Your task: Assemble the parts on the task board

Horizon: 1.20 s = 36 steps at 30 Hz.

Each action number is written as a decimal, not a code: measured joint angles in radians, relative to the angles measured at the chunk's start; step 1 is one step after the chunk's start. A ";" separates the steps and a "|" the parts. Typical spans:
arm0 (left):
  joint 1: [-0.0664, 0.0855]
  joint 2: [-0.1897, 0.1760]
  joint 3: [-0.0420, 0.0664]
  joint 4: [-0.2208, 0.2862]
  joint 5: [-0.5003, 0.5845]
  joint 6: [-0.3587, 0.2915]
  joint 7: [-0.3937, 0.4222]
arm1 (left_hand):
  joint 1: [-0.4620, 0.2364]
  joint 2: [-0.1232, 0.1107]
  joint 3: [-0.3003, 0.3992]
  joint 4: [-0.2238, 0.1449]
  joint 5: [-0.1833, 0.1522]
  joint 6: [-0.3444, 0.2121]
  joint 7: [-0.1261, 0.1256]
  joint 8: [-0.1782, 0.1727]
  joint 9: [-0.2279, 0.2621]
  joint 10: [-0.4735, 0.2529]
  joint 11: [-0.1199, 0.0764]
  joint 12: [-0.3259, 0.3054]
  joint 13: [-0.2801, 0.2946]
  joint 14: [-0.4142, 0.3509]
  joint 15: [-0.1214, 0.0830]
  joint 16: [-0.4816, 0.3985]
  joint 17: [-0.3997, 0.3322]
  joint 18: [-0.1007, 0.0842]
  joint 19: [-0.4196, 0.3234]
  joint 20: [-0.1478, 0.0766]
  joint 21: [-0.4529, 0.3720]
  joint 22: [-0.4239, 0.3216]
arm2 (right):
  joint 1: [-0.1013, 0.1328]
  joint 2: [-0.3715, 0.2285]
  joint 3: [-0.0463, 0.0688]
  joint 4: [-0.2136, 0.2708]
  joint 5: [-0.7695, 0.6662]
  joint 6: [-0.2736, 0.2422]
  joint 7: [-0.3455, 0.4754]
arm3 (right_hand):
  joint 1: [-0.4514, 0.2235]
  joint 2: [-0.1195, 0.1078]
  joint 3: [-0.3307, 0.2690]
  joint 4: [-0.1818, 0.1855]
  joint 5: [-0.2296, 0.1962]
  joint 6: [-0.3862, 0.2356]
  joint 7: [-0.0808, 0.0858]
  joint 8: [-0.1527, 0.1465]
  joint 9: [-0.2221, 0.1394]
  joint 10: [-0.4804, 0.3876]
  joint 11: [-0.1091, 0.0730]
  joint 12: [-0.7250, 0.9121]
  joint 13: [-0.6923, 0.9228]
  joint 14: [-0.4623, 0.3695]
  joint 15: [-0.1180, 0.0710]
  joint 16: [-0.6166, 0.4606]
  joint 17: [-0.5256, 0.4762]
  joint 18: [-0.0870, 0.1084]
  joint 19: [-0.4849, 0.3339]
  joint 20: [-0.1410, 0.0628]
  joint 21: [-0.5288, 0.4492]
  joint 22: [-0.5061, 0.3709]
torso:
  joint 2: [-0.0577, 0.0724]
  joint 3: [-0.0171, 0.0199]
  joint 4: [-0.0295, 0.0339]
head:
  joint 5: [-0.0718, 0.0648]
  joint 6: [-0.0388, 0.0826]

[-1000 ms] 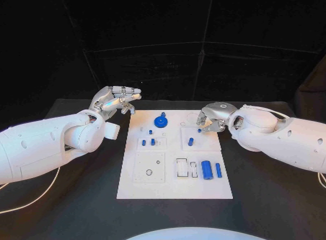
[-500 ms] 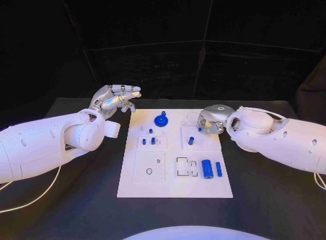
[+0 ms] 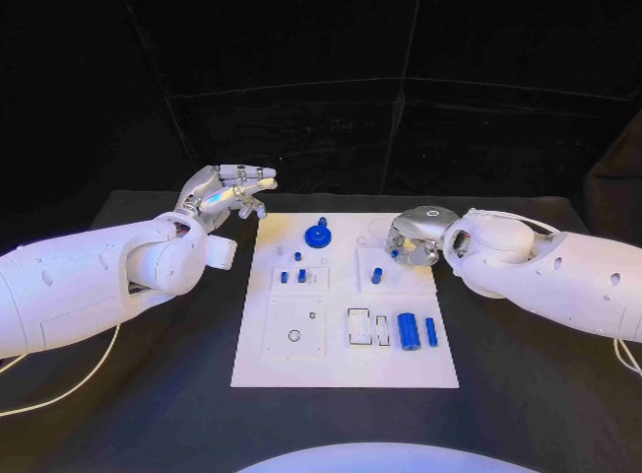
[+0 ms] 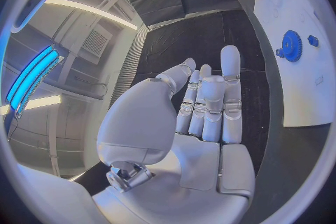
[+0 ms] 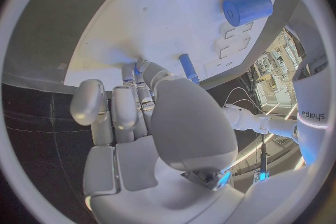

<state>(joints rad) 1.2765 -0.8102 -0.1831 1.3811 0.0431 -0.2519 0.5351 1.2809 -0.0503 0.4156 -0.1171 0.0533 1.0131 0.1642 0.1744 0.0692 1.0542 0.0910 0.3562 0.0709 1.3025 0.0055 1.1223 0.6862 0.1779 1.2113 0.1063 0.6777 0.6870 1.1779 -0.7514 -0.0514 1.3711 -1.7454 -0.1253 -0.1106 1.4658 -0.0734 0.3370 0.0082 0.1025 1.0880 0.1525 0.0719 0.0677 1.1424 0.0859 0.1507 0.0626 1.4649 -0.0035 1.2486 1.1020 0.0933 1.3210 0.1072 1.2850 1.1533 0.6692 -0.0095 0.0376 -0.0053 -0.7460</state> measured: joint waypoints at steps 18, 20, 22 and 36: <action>0.000 -0.001 0.000 -0.005 0.002 -0.003 -0.001 | 0.006 0.006 0.000 0.000 0.000 0.000 0.000 0.000 0.000 0.000 0.000 0.004 0.000 -0.002 0.002 -0.004 -0.008 0.000 0.000 0.000 -0.004 -0.002 | -0.004 0.005 -0.001 -0.003 0.018 -0.018 -0.009 | -0.028 0.010 0.133 -0.021 -0.033 0.054 -0.014 0.006 0.008 0.060 -0.018 0.008 0.003 0.004 -0.004 0.000 -0.021 0.000 0.034 -0.016 0.040 0.057 | -0.001 -0.0001 -0.0006 | 0.002 -0.005; 0.000 -0.002 0.000 -0.005 0.002 -0.005 -0.002 | 0.006 0.006 0.003 -0.003 0.000 0.000 0.000 0.000 0.000 0.000 0.000 0.004 0.000 -0.003 0.004 -0.004 -0.009 0.000 0.000 0.000 -0.004 -0.004 | -0.005 0.002 -0.001 0.000 0.022 -0.021 -0.010 | -0.027 0.012 0.134 -0.022 -0.033 0.054 -0.014 0.006 0.010 0.062 -0.020 0.006 0.003 0.004 -0.004 0.000 -0.021 0.000 0.034 -0.016 0.042 0.058 | -0.001 0.0000 -0.0007 | 0.002 -0.005; 0.000 -0.003 0.000 -0.006 0.002 -0.007 -0.002 | 0.010 0.010 0.003 -0.003 0.000 0.000 0.000 0.000 0.000 0.000 0.000 0.004 0.000 -0.004 0.004 -0.004 -0.009 0.000 0.000 0.000 -0.004 -0.004 | -0.006 -0.002 -0.002 0.005 0.027 -0.024 -0.010 | -0.026 0.014 0.134 -0.022 -0.035 0.054 -0.014 0.006 0.010 0.062 -0.020 0.006 0.003 0.004 -0.004 0.000 -0.021 0.000 0.034 -0.016 0.042 0.058 | -0.001 0.0003 -0.0008 | 0.002 -0.005; 0.000 -0.004 0.000 -0.010 0.002 -0.015 -0.008 | 0.010 0.010 0.003 -0.003 0.000 0.000 0.000 0.000 -0.001 0.000 0.000 0.004 0.000 -0.007 0.000 -0.004 -0.011 -0.001 0.000 0.000 -0.004 -0.005 | -0.007 -0.060 -0.002 0.068 0.060 -0.114 -0.012 | -0.033 0.006 0.155 -0.034 -0.038 0.054 -0.014 0.000 0.006 0.058 -0.016 0.002 0.003 0.004 -0.004 0.000 -0.025 0.000 0.037 -0.013 0.047 0.064 | -0.003 -0.0008 -0.0012 | -0.006 0.001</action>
<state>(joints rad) 1.2765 -0.8144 -0.1831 1.3713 0.0453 -0.2667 0.5275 1.2912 -0.0401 0.4185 -0.1200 0.0532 1.0130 0.1642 0.1744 0.0684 1.0542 0.0911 0.3602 0.0709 1.2953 0.0054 1.1183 0.6752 0.1774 1.2113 0.1062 0.6739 0.6825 1.1709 -0.8114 -0.0533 1.4386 -1.6852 -0.2391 -0.1225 1.4326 -0.0672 0.4921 -0.0259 0.0642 1.1422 0.1388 0.0722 0.0734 1.2004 0.0700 0.1524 0.0652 1.4688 -0.0074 1.2486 1.0770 0.0931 1.3585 0.0945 1.3321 1.2173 0.6658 -0.0103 0.0364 -0.0108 -0.7452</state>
